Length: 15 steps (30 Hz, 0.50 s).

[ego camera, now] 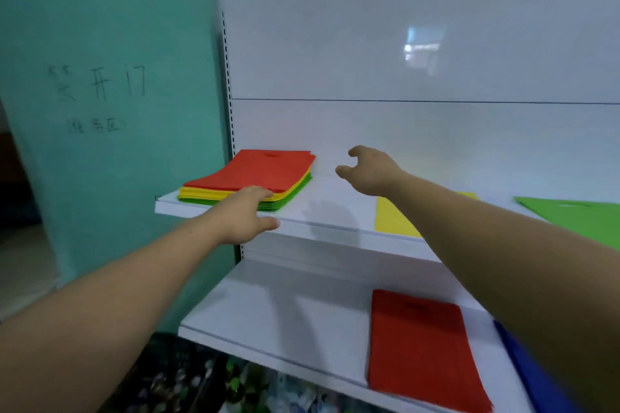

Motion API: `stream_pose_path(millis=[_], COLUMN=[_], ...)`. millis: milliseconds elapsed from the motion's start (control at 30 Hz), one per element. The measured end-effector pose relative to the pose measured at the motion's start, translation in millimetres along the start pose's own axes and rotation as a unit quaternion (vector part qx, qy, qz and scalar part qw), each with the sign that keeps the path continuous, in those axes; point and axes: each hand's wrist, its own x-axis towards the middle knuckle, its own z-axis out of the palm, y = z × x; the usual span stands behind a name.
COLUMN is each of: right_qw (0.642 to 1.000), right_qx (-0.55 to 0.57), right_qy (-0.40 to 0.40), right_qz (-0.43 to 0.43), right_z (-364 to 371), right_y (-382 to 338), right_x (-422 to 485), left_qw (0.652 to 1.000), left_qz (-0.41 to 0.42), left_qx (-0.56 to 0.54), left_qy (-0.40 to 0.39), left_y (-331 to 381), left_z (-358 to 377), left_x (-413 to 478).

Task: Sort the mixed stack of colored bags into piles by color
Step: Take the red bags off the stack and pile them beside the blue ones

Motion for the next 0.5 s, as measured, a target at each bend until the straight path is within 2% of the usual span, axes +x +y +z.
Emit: stream_pose_path(millis=[500], right_qw=[0.998], right_qx=[0.030], right_qy=[-0.047], right_qz=[-0.040], right_z=[82], right_y=[-18], right_x=[137], left_qw=[0.993], left_qz=[-0.111], left_qx=[-0.009], left_qy=[0.034], left_y=[-91], left_z=[-6], left_x=[90])
